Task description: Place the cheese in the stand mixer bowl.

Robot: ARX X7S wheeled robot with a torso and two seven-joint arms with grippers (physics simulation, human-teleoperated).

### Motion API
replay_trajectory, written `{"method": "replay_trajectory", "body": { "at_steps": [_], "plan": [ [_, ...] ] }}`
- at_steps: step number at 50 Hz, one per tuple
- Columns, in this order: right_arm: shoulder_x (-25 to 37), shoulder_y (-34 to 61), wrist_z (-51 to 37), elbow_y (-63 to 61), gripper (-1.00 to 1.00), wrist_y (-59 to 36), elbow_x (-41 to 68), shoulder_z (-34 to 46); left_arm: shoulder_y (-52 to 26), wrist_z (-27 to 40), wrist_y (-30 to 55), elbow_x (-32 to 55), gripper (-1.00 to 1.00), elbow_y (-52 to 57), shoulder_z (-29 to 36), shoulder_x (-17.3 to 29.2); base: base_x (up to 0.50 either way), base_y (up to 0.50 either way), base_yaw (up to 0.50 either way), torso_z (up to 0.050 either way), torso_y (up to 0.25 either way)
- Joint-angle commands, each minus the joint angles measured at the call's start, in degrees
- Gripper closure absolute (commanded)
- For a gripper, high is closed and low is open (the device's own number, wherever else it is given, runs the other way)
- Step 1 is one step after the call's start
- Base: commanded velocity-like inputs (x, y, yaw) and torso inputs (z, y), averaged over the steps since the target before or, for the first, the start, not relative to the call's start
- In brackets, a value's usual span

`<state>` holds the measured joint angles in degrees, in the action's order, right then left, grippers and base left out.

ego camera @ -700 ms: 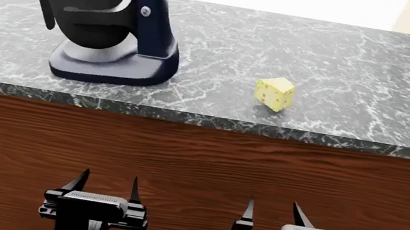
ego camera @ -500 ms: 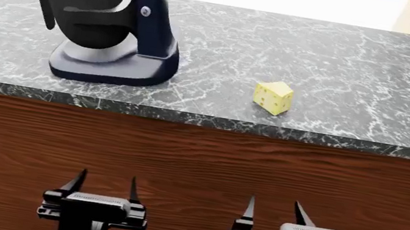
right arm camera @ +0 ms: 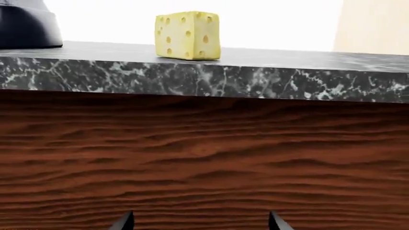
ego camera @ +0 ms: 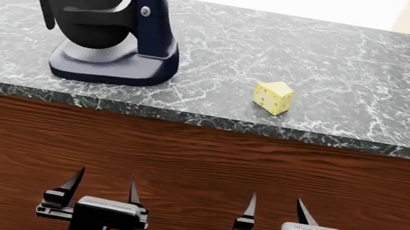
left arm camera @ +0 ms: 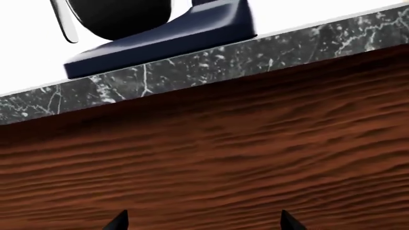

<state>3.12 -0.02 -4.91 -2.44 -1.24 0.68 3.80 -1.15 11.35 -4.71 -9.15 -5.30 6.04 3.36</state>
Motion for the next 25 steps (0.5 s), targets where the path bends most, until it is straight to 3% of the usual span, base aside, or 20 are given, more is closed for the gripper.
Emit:
{"method": "replay_trajectory", "body": {
  "at_steps": [1, 7, 13, 22, 25],
  "plan": [
    [-0.1, 0.1, 0.6, 0.9, -1.0, -0.1, 0.5, 0.1, 0.3, -1.7, -0.8, 2.6, -1.0, -0.5, -0.7, -0.3, 0.0, 0.0, 0.0, 0.0, 0.0],
    [0.4, 0.2, -0.5, -1.4, -1.0, -2.2, 1.5, 0.0, 0.6, -1.0, -0.2, 3.4, -1.0, 1.5, -0.7, 0.4, 0.0, 0.0, 0.0, 0.0, 0.0],
    [4.0, 2.9, -0.7, -19.1, -1.0, -14.7, 5.2, -3.0, -1.5, -0.3, 7.2, 2.4, -1.0, 14.4, -2.9, 2.5, 0.0, 0.0, 0.0, 0.0, 0.0],
    [11.0, 11.4, -1.7, -40.1, -1.0, -34.5, 9.3, -10.6, -7.7, 0.2, 19.0, 4.7, -1.0, 31.2, -12.0, 6.9, 0.0, 0.0, 0.0, 0.0, 0.0],
    [13.1, 13.0, -2.2, -47.7, -1.0, -39.5, 12.1, -17.9, -9.8, 0.7, 23.0, 6.3, -1.0, 36.0, -16.8, 8.3, 0.0, 0.0, 0.0, 0.0, 0.0]
  ]
}}
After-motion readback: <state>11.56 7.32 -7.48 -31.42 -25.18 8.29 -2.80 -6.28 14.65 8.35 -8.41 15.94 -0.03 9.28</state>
